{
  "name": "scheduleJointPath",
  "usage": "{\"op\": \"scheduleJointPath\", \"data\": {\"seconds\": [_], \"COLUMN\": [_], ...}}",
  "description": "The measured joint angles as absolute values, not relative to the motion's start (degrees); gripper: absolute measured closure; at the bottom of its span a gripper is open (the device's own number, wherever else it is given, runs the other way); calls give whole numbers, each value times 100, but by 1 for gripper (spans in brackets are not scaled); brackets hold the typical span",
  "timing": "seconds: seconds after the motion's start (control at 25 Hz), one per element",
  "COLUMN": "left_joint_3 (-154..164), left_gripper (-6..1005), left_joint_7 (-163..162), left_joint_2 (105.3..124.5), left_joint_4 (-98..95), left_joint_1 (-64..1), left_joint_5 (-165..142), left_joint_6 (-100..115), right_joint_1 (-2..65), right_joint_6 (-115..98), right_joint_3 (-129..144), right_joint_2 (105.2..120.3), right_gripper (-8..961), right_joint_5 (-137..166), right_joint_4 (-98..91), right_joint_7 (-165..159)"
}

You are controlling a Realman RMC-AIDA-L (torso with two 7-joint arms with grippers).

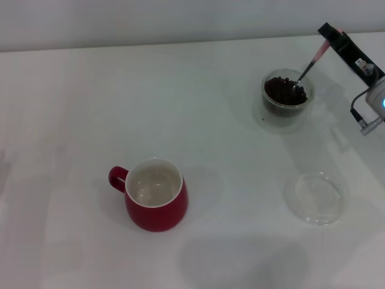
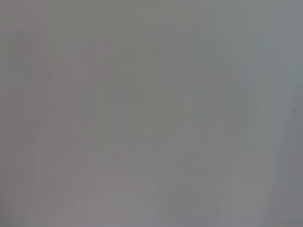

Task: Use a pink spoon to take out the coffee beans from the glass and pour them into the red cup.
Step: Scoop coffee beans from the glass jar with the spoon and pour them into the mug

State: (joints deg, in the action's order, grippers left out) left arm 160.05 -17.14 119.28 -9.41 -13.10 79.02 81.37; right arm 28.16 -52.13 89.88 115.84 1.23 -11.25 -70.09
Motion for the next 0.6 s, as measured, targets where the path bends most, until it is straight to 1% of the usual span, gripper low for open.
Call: {"op": "scheduleJointPath", "data": {"seconds": [0.36, 0.6], "left_joint_3": [16005, 16005], "left_gripper": [112, 112], "left_joint_7": [-1713, -1713], "left_joint_2": [11926, 11926], "left_joint_4": [-940, -940], "left_joint_1": [-1309, -1305], "left_joint_5": [7902, 7901], "left_joint_6": [8152, 8149], "right_joint_1": [2794, 2798], "right_joint_6": [-4965, -4999], "right_joint_3": [8961, 8964], "right_joint_2": [11594, 11546], "right_gripper": [776, 774], "right_joint_5": [-55, -115], "right_joint_4": [-1125, -1125], "right_joint_7": [-7144, -7416]}}
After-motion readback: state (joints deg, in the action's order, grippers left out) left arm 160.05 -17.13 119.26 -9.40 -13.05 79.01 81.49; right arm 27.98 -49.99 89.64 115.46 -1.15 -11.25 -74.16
